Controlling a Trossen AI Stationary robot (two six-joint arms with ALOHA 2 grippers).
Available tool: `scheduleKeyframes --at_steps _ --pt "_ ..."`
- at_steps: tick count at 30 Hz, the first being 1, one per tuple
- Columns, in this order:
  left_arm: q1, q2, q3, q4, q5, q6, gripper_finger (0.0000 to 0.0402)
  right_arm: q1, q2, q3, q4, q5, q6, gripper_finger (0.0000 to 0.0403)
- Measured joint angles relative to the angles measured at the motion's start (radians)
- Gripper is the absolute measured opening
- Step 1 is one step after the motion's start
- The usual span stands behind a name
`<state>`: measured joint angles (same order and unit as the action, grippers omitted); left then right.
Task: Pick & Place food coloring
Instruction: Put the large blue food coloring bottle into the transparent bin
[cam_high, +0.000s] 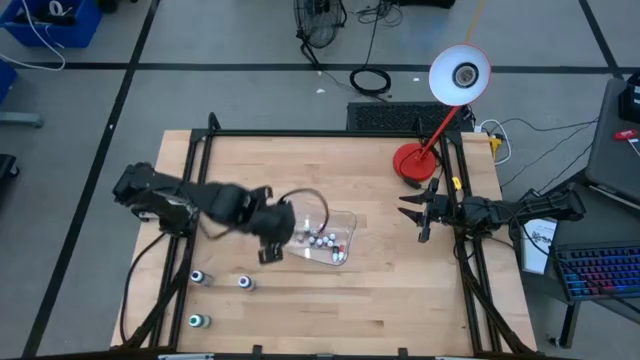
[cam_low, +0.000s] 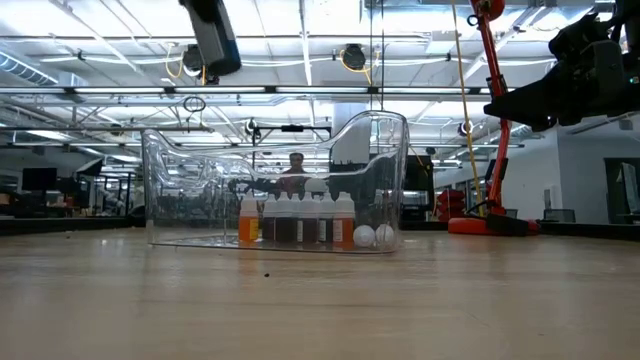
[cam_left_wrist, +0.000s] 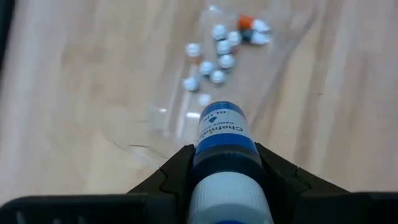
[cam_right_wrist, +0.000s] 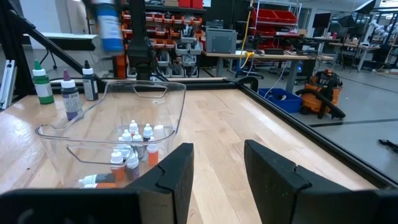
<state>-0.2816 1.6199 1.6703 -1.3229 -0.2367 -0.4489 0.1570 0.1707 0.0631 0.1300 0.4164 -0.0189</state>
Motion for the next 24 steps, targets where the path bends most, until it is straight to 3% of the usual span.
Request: scheduleKeyframes --at_steps 7,10,24 --pt "0.206 0.055 -0.028 0.032 0.004 0.261 0.0132 0.0 0.0 0.0 0.001 0.0 0.0 0.013" --pt "0.255 0.103 -0.058 0.083 0.053 0.336 0.0132 0.0 0.0 0.0 0.001 0.0 0.0 0.013" --pt "0.291 0.365 -0.085 0.102 0.118 0.401 0.0132 0.0 0.0 0.0 0.001 0.0 0.0 0.013"
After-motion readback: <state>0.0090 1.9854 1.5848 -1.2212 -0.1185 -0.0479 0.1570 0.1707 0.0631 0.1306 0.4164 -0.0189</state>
